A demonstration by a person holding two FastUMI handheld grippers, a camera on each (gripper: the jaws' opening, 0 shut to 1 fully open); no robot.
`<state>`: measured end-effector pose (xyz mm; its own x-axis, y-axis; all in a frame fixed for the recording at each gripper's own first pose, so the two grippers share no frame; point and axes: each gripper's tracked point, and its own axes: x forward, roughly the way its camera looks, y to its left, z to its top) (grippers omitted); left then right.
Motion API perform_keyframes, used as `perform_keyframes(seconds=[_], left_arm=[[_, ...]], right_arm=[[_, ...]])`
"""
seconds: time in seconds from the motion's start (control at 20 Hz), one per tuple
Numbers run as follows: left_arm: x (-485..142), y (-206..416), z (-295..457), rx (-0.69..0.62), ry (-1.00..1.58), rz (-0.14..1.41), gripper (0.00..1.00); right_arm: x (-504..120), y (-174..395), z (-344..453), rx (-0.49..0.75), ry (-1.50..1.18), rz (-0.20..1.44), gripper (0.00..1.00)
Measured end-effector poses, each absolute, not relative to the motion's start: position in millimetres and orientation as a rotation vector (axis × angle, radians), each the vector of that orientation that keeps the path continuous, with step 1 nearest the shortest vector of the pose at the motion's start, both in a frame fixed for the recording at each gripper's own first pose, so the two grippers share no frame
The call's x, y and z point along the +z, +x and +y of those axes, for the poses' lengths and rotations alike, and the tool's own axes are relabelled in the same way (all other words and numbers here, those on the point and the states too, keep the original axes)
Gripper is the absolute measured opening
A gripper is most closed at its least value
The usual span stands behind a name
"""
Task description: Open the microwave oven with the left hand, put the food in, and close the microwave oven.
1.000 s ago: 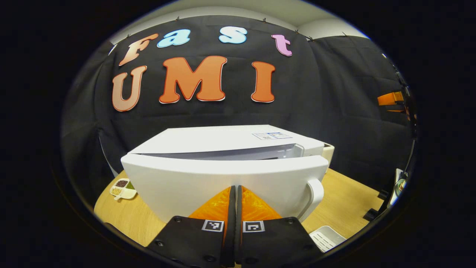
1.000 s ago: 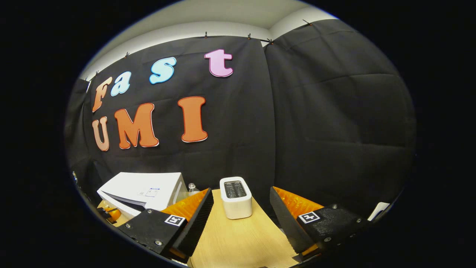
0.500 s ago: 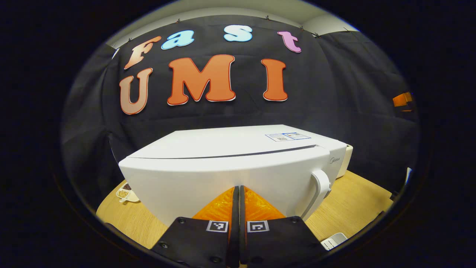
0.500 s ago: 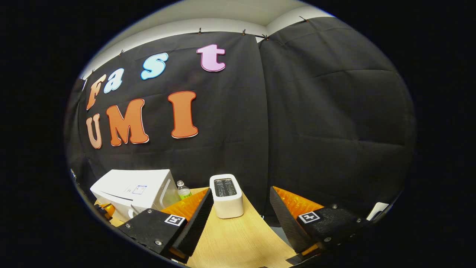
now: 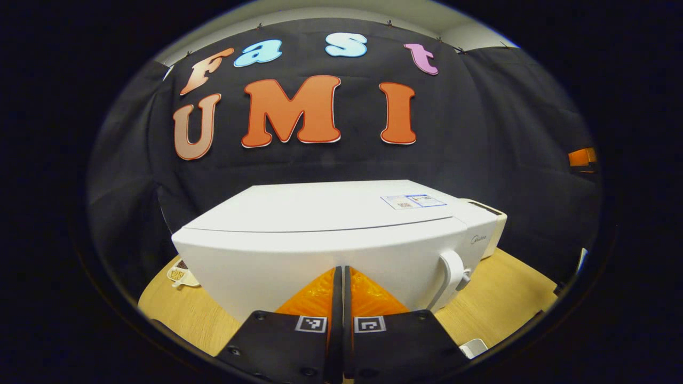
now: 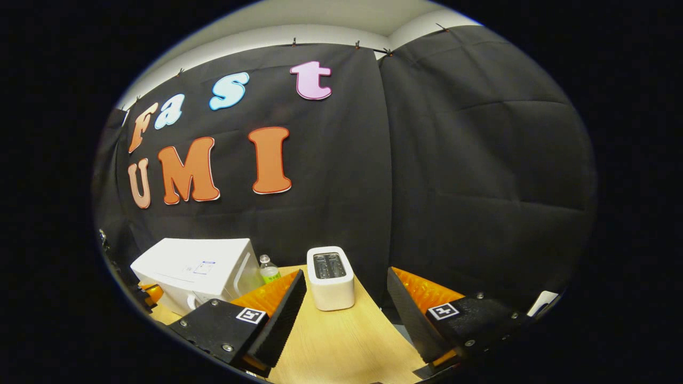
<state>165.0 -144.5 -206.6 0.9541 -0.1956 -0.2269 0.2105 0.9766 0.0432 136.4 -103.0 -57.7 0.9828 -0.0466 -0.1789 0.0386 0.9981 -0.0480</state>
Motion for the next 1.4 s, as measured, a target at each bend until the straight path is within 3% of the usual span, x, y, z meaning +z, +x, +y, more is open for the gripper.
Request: perform_keyframes(seconds=[0.25, 0.5, 0.75, 1.1, 1.2, 1.25, 1.4], left_arm=[[-155.6, 134.4, -102.8, -0.159, 0.044, 0.218, 0.05], [-118.4, 101.0, -60.9, -0.106, 0.185, 0.185, 0.05], [-103.8, 76.8, -60.3, -0.176, 0.044, 0.225, 0.05], [-10.7, 69.5, -7.3, -0.094, 0.017, 0.154, 0.06], [14.9, 68.3, 0.3, -0.094, 0.002, 0.118, 0.14], [27.2, 67.5, 2.2, -0.100, -0.024, 0.104, 0.32], [73.5, 62.9, 11.4, -0.108, -0.142, 0.032, 0.34]], right_arm=[[-41.3, 126.2, -77.9, -0.006, -0.051, 0.164, 0.95], [-20.5, 114.1, -51.1, 0.030, -0.037, 0.128, 0.95], [-8.1, 101.7, -30.3, 0.047, -0.031, 0.112, 0.95], [11.4, 86.6, -0.7, 0.082, -0.055, 0.097, 0.95], [15.9, 85.4, 5.2, 0.088, -0.055, 0.094, 0.95], [18.1, 84.7, 7.8, 0.093, -0.054, 0.090, 0.95], [23.0, 81.4, 13.1, 0.108, -0.059, 0.082, 0.95]])
